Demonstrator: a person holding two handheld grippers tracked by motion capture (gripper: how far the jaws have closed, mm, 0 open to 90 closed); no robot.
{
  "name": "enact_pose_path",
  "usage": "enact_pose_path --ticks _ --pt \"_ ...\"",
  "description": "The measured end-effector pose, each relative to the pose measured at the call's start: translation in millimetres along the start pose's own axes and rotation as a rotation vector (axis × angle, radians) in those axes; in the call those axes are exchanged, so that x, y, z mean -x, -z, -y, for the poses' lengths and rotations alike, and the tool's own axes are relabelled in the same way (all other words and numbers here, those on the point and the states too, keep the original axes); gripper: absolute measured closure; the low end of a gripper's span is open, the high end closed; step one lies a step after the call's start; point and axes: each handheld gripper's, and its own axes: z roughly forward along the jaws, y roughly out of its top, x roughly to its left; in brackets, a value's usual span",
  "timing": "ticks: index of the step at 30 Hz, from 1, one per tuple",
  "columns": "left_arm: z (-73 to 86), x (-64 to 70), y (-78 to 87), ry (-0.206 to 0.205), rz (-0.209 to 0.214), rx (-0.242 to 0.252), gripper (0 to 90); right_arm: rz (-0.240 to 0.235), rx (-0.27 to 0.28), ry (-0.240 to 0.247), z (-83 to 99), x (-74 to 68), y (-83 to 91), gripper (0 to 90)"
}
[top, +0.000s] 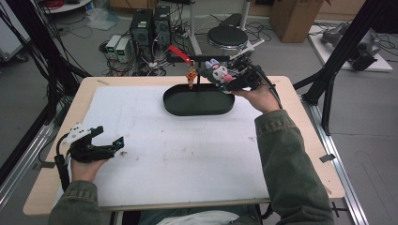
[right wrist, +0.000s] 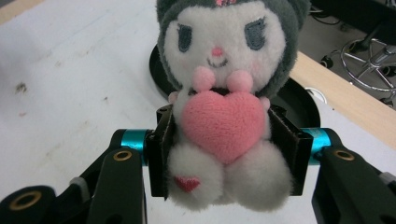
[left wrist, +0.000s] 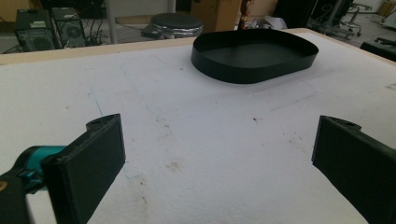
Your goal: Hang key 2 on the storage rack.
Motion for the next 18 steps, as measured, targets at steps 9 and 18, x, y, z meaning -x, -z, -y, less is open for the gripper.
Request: enact_pose_path --ticks 9,18 --pt "0.0 -0.6 0.2 0.002 0.001 -0.002 3.2 -0.03 0.024 -0.063 -5.0 19.3 -15.4 48.9" --pt "0.0 -0.7 0.8 0.005 -0.004 0.005 3.2 -0.039 0.007 -0.096 -22.1 30.7 -18.1 48.9"
